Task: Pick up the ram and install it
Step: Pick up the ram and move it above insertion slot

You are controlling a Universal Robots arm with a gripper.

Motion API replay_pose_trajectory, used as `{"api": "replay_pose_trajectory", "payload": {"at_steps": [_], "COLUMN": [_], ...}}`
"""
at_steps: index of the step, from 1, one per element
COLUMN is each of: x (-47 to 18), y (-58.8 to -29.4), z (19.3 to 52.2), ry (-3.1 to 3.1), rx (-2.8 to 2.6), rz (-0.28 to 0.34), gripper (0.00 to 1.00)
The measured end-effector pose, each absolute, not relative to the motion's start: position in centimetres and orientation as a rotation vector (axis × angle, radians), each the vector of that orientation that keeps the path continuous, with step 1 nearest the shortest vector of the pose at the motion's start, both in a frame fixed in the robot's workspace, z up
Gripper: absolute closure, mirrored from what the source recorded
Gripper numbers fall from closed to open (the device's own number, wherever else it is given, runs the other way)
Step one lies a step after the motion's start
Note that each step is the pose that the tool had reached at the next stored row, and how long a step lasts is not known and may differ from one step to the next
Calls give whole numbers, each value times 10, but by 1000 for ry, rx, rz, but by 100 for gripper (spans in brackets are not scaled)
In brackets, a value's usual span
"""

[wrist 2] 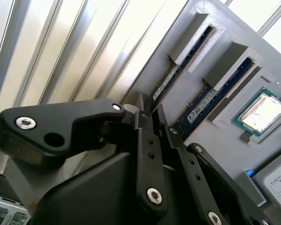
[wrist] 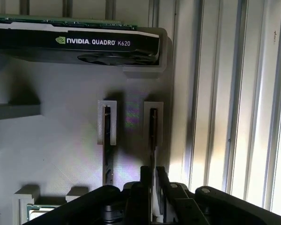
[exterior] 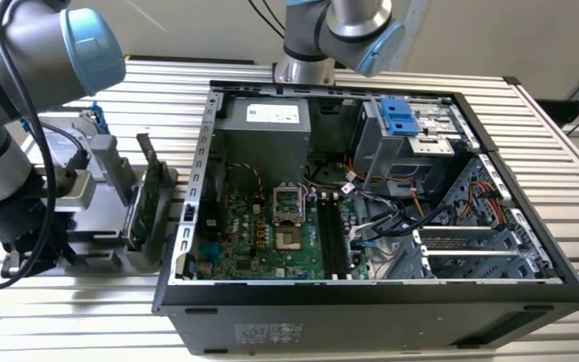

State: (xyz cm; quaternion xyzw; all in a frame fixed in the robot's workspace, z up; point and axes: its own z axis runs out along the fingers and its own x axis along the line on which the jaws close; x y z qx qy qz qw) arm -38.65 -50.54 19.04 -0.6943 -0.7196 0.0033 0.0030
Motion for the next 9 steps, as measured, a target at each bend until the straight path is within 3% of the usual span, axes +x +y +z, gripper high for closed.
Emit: {"api": "replay_pose_trajectory", "payload": {"at_steps": [9], "x": [-387], "y": [-506], "z": [190], "ry": [-2257], "rx": [-2177], "rz": [11], "gripper": [100]}}
